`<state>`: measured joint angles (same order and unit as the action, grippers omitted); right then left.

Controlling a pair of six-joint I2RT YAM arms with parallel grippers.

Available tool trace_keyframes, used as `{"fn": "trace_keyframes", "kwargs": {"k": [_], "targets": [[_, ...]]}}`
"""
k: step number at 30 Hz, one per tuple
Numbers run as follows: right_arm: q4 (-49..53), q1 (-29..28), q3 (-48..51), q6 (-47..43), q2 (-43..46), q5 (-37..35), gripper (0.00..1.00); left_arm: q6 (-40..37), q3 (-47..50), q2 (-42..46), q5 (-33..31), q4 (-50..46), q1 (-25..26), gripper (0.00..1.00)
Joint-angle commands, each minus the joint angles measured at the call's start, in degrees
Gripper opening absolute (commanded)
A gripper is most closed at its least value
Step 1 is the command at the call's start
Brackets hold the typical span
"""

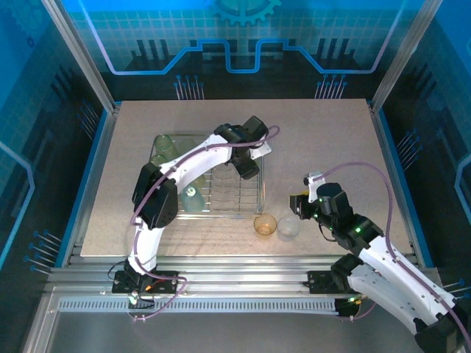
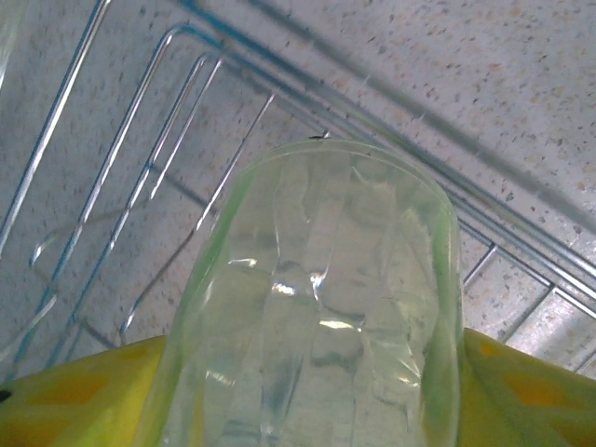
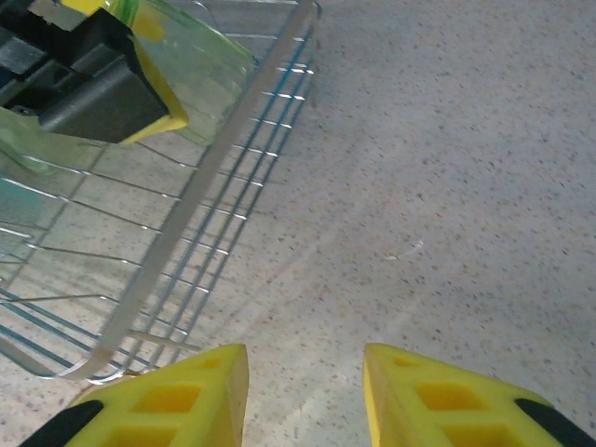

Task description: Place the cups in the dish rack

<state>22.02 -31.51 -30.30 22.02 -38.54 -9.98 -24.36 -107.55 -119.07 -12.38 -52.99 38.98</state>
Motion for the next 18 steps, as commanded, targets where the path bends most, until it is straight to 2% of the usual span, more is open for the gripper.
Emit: {"fn": "trace_keyframes", "kwargs": {"k": [1,9,13,18], "targets": [[0.8,1.3,0.5,0.3,0.8,-1.4,0.37,-7.5,-2.7,-2.8,0.4,1.6,0.0,0.61],[1.3,2.0,-0.1,-1.6,0.8,-1.2,0.37,-13.7,-13.9,-11.8,-0.6,-7.6,-0.6,0.64],[1.4,2.2,0.1,-1.9,0.7,-1.0,0.37,-16.5,-16.9,-13.3,3.3,-11.0,-1.4,0.65],[1.1,2.7,0.4,-2.3,0.7,-0.8,0.38,-24.1,-16.5,-13.0,7.9,-13.6,-1.4,0.65]]}}
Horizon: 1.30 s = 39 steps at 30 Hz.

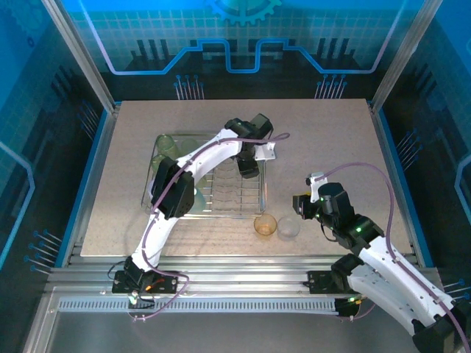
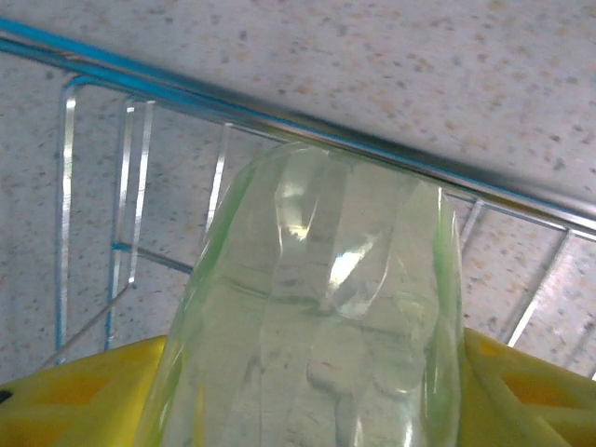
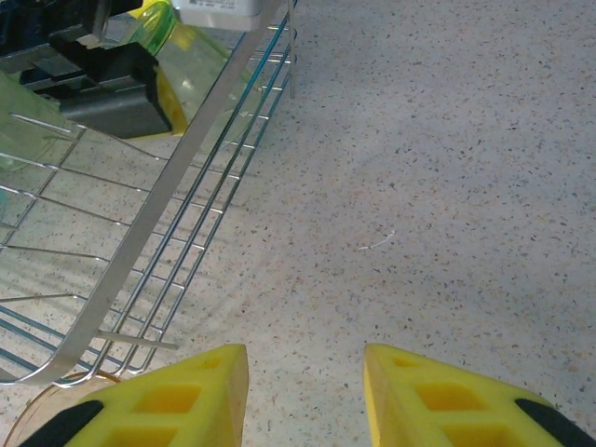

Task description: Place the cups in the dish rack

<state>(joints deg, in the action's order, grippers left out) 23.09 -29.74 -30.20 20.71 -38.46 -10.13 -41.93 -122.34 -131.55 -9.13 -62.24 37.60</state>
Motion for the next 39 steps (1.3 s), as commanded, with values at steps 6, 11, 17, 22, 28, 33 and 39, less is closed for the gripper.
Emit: {"fn": "trace_keyframes", "kwargs": {"k": [6,11,17,22,28,33,39], "targets": [[-0.6,1.2,0.4,-0.9,-0.2,-0.2,0.38,-10.7,-3.2,-2.6,-0.4,-4.1,0.0,0.7],[-1.1,1.3,0.2,-0.9,-1.2,0.2,0.38,-12.0,-3.5,-3.9,-4.8,-1.8,0.0,0.76],[-0.9,1.5,-0.2,-0.9,-1.8,0.1,0.38,-10.6,-3.4,-3.1,-3.9,-1.1,0.0,0.79],[-2.0,1.6,0.0,0.3,-2.4,0.7,0.38,-12.5,0.9,-1.3,-6.5,2.1,0.7,0.89],[-1.4,1.6,-0.6,0.5,-2.8,1.0,0.37,-12.3,1.5,0.0,-5.9,3.5,0.8,0.9],[-0.8,1.6,-0.9,0.5,-2.7,0.8,0.37,-12.0,3.7,2.0,-6.6,6.1,1.1,0.9],[0.0,1.6,-1.5,0.8,-2.7,0.9,0.37,-10.8,10.3,8.1,-5.4,13.0,0.9,0.99]]}}
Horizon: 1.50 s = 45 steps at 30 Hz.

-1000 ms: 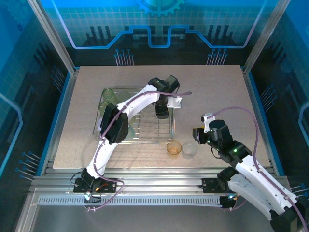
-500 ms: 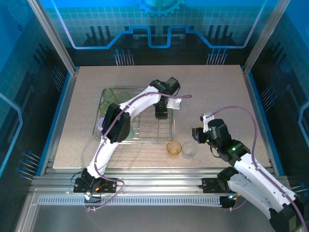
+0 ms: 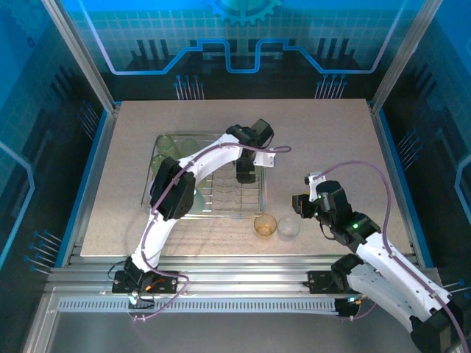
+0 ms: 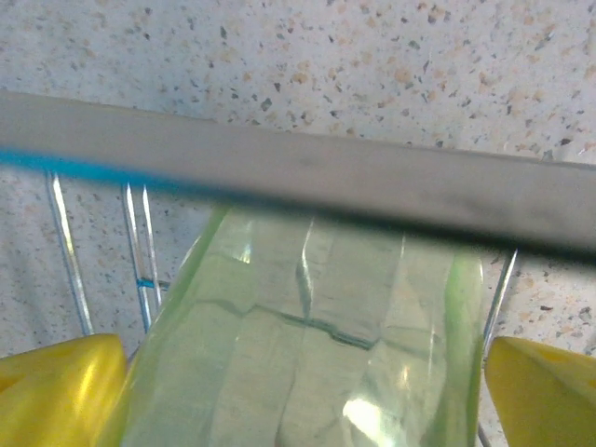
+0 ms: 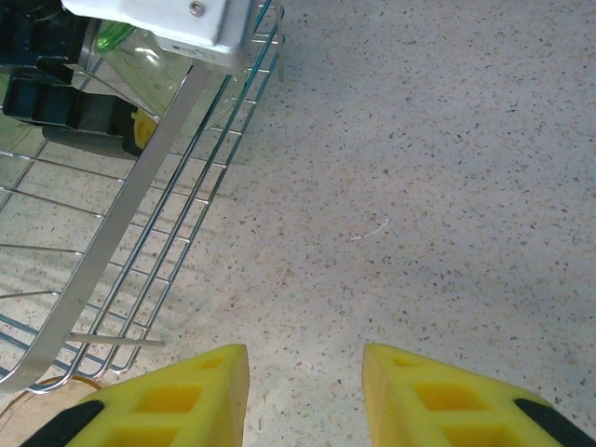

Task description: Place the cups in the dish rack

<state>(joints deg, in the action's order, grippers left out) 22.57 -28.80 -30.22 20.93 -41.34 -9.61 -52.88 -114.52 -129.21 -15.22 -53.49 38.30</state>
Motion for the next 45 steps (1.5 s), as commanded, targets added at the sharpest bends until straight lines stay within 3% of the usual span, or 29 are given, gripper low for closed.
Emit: {"fn": "trace_keyframes", "kwargs": {"k": [1,10,16,19,22,24,27,30,36,42,45], "targets": [[0.8,0.6,-1.7,0.6,0.2,0.4,0.37,1.0,3.4,6.8,0.9,5.6,0.1,0.99],[2.7,0.7,-6.5,-1.5,-1.6,3.1,0.39,6.0,13.8,17.4,3.3,15.7,-0.6,1.0],[7.9,-0.5,-17.1,-15.7,-12.7,17.0,0.5,20.5,28.8,34.1,6.2,34.7,-6.2,0.99],[11.9,-2.4,-23.2,-23.8,-18.9,17.0,0.52,33.4,38.6,43.6,2.7,45.4,-11.1,0.99],[11.7,-3.2,-27.0,-29.6,-23.4,16.2,0.54,46.0,47.1,51.7,0.2,49.4,-16.1,0.99],[9.2,-3.4,-28.1,-34.0,-25.4,17.9,0.56,50.6,51.7,56.0,-2.4,50.6,-17.4,0.99],[5.4,-3.5,-30.4,-38.3,-28.8,18.9,0.72,54.8,59.0,63.1,-8.2,51.9,-17.5,0.99],[6.9,-3.0,-36.5,-42.1,-35.1,21.2,0.72,57.2,67.2,71.8,-10.3,54.7,-17.5,0.99],[8.6,-2.7,-45.6,-49.6,-46.1,27.2,0.74,65.9,75.2,88.3,-14.8,50.5,-17.5,0.99],[11.1,-2.7,-51.3,-56.8,-55.1,29.5,0.79,77.4,74.9,99.3,-14.5,35.5,-17.6,0.99],[10.5,-2.0,-52.3,-60.0,-57.4,29.9,0.78,77.2,74.6,102.6,-14.4,30.0,-17.6,0.99]]}}
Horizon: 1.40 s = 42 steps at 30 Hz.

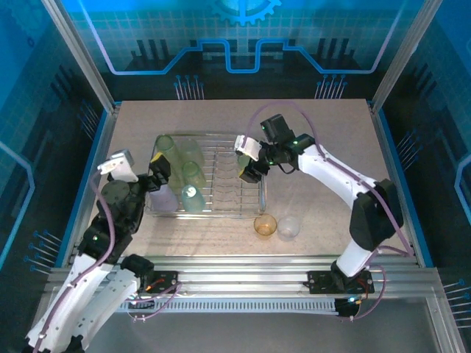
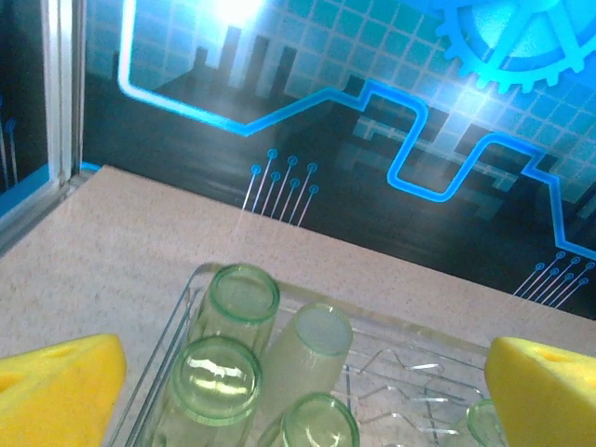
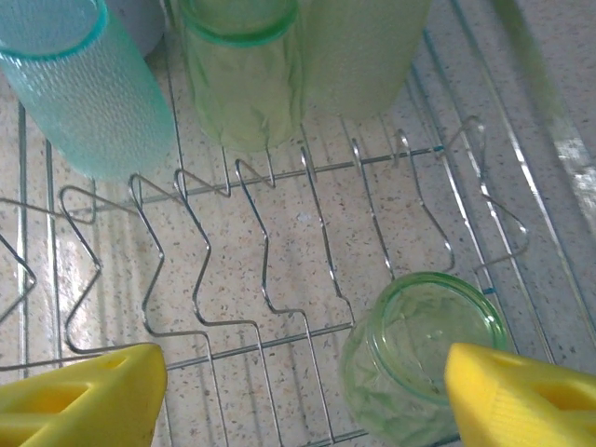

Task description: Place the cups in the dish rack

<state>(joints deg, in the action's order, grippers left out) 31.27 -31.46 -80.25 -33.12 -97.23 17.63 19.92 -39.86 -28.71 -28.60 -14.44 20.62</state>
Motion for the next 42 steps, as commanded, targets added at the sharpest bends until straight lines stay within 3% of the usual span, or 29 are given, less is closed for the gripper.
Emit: {"fn": "trace_keyframes", "kwargs": {"k": [1,9,17,42], "targets": [[1.4,0.8,-2.2,-7.2,-2.1,2.8,0.78,3.3,-0.2,2.7,-0.8,-10.7,0.2,0.99],[-2.3,2.1,-2.8,-11.6,-5.8,1.3,0.78,-0.4,-1.5,6.7,2.3,-20.0,0.2,0.99],[-5.0,2.9,-3.8,-11.8,-7.2,-0.3,0.79,-1.3,0.5,10.6,3.4,-19.3,0.2,1.0],[0.8,3.8,-11.4,-11.8,-16.5,-1.7,0.82,-3.8,3.1,10.6,10.7,-18.1,0.2,0.99]]}}
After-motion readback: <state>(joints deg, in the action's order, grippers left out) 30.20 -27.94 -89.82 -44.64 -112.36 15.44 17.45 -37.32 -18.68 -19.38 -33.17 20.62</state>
